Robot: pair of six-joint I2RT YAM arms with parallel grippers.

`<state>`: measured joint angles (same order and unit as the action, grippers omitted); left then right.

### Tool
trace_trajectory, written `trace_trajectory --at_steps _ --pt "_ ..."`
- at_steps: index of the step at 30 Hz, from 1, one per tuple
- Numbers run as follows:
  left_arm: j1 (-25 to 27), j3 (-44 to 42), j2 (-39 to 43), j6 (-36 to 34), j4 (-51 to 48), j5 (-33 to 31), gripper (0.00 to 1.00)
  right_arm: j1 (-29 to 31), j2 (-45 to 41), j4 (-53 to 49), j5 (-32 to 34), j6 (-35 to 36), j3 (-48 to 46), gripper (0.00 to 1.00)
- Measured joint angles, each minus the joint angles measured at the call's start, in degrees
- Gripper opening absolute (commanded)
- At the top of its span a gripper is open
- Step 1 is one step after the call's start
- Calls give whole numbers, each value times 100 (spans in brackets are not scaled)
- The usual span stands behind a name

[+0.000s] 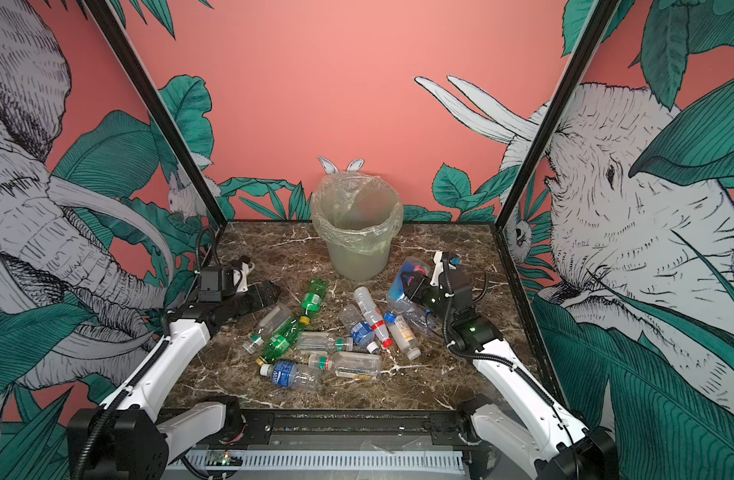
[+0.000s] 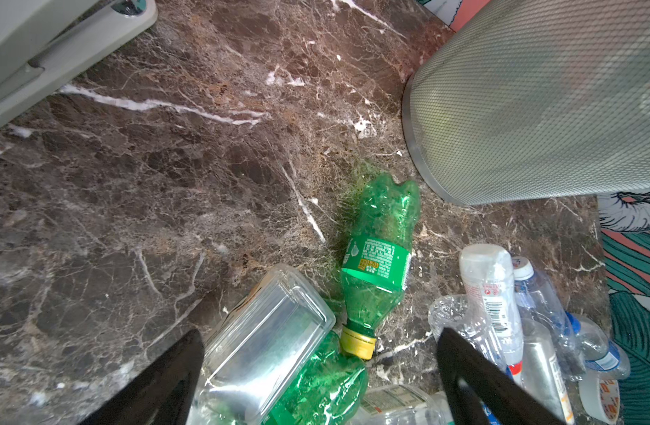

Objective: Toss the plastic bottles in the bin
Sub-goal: 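Carry the bottle over the mesh bin with the right gripper and release it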

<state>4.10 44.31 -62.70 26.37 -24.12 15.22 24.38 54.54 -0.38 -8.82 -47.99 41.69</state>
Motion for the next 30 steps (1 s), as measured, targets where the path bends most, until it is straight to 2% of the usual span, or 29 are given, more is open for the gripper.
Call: trace_trajectory --at_steps 11,19,25,30 --pt "0 -11 0 -4 0 46 99 0 380 975 -293 7 33 49" --pt "0 -37 0 -42 -2 92 99 0 52 1335 -409 114 -133 49" --pt "0 -98 -4 -39 0 133 99 0 -501 1307 -402 107 -498 49" --pt "0 -98 -37 -24 0 208 99 0 -260 1069 -435 201 96 49"
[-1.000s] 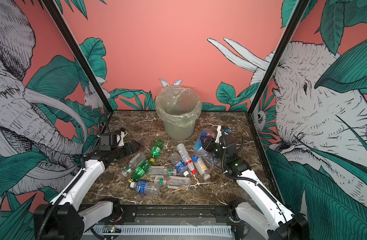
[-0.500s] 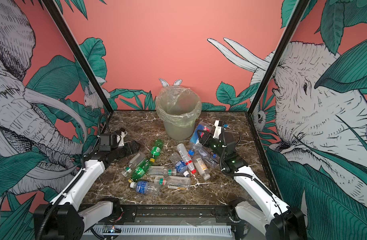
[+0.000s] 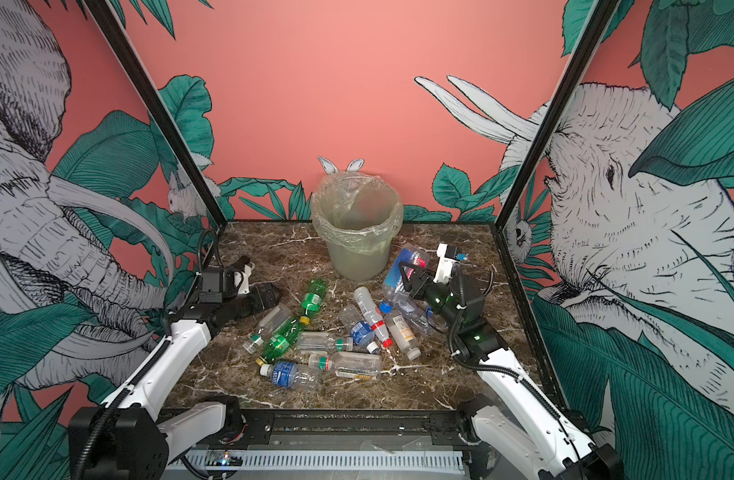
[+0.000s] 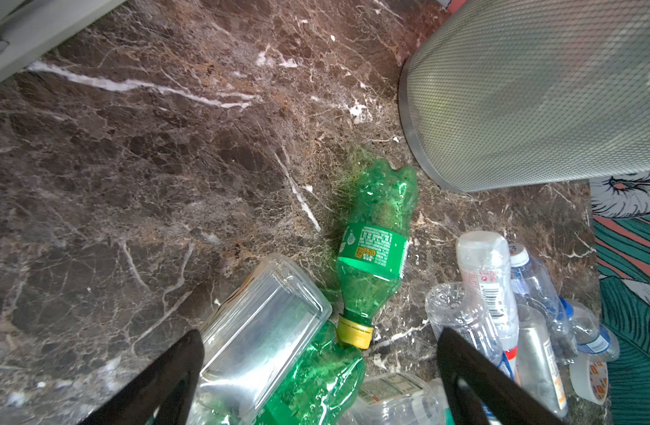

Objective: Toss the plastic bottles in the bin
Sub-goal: 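Carry the bottle over the mesh bin with the right gripper and release it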

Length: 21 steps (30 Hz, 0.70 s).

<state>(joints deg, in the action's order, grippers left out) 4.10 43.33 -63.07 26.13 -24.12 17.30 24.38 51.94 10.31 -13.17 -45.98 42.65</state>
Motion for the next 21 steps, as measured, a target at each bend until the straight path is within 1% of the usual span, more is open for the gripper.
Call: trace_trajectory --at_steps 3,6,7,9,11,12,14,17,19,21 --pt "0 2 -39 7 0 37 99 0 588 -160 -15 81 944 46" --pt "0 24 -48 26 -17 70 99 0 1488 -492 116 243 2341 47" --pt "0 50 -48 33 -37 79 99 0 1858 -586 188 293 2874 49" --pt "0 87 -42 44 -46 85 99 0 2549 -654 341 354 3825 63" --pt "0 103 -11 55 -59 85 99 0 3423 -892 470 472 4977 93" --pt "0 116 -2 66 -81 85 99 0 3840 -1019 492 527 5523 99" --pt "0 157 22 85 -131 87 99 0 4780 -1366 514 647 6763 99" --pt "0 175 31 90 -138 90 99 0 5740 -1985 518 734 7923 99" --pt "0 175 31 90 -155 90 99 0 5974 -2358 525 778 8144 99" --pt "-2 175 28 87 -175 92 99 2 5980 -2686 533 848 8153 99"
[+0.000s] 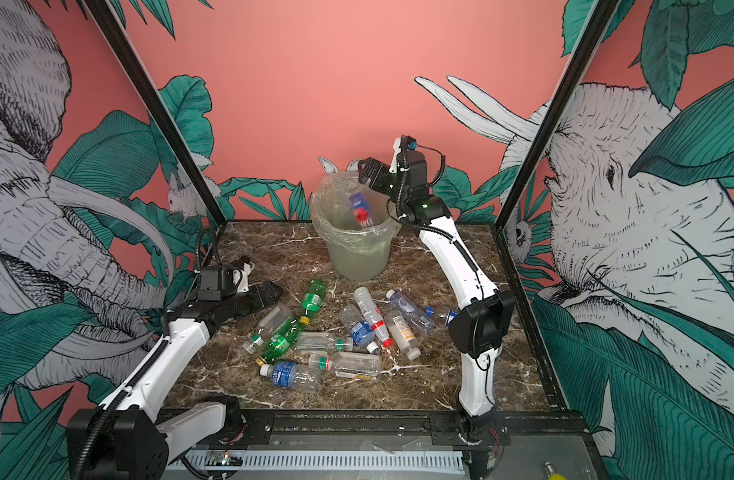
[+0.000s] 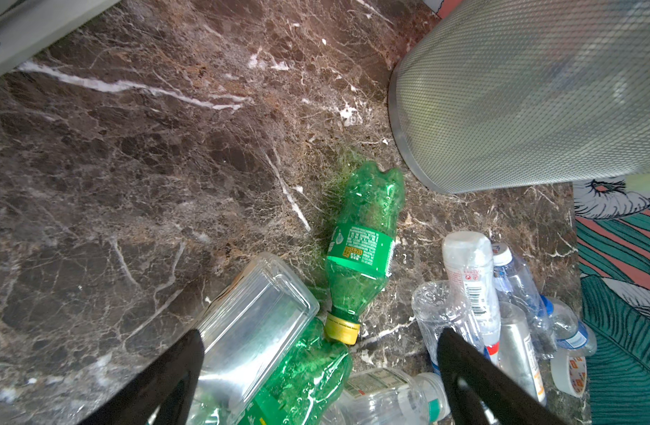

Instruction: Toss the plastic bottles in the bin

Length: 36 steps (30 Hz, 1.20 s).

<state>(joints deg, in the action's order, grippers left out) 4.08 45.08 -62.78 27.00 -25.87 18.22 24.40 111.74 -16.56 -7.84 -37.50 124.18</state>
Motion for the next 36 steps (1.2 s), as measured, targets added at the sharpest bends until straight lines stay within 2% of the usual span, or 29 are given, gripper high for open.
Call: trace_trajectory --at_steps 3,11,16,23,36 --pt "0 4 0 -4 -55 0 99 9 -398 -94 50 120 -396 99" --pt "0 186 -33 -2 -101 138 99 26 -2900 437 205 356 -2863 99" --pt "0 205 -74 -26 -186 212 99 24 -3934 640 284 485 -4183 99" --pt "0 225 -68 -70 -413 214 99 24 -4568 570 273 579 -5694 99" --pt "0 223 151 -173 -761 216 99 24 -5587 562 297 286 -7228 99"
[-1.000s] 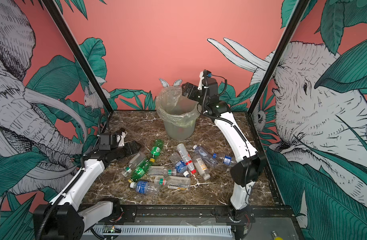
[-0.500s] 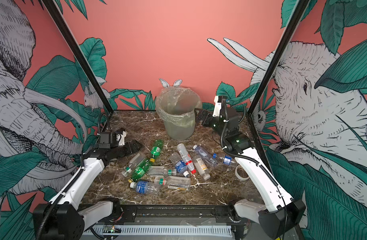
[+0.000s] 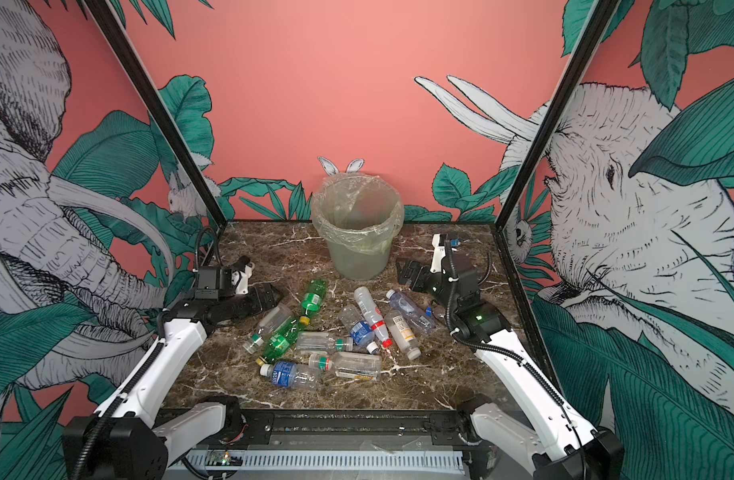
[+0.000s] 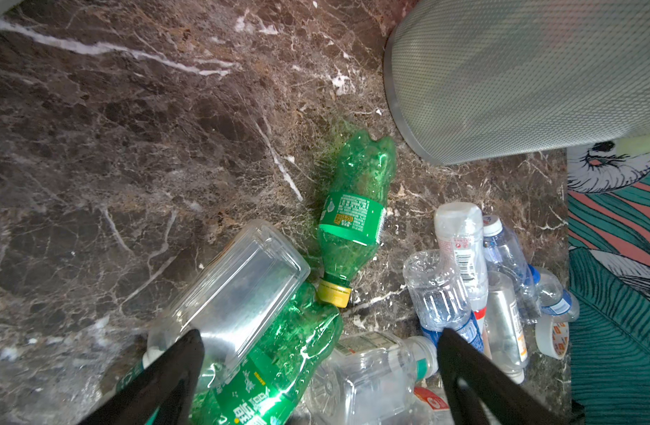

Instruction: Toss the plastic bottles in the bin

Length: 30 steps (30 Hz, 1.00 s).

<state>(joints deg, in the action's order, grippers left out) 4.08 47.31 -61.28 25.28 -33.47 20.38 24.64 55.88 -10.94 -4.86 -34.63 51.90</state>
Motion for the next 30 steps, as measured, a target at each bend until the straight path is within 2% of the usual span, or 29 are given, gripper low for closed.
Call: trace_trajectory --at_steps 13,30 --pt "85 -323 315 -92 -332 -627 99 0 -629 -55 103 -299 -973 99" --pt "289 -531 -133 -343 -234 -1178 99 0 -1158 -116 151 -509 -1517 99"
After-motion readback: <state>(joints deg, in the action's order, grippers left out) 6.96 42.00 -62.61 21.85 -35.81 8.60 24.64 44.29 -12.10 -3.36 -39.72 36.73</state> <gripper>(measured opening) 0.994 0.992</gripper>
